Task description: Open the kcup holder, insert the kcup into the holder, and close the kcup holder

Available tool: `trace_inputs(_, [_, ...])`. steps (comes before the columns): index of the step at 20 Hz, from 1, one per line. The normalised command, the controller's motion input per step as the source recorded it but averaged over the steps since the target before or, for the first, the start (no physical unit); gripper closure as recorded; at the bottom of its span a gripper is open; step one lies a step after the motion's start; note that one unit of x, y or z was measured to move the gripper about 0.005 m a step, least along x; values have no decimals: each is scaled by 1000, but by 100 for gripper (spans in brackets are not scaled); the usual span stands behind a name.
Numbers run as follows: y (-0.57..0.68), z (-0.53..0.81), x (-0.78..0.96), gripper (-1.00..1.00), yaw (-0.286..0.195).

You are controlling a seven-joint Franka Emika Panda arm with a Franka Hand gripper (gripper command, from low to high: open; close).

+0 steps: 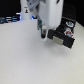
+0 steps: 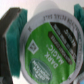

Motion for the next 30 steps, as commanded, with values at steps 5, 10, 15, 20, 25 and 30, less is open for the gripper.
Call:
trace_inputs(5, [597,603,151,100,33])
trace_inputs(10, [658,387,187,100,13])
trace_inputs(15, [659,161,162,100,18])
trace_inputs(20, [628,16,109,100,27])
trace_inputs(25, [536,-7,4,100,44])
trace_inputs(30, [463,-27,-142,100,88])
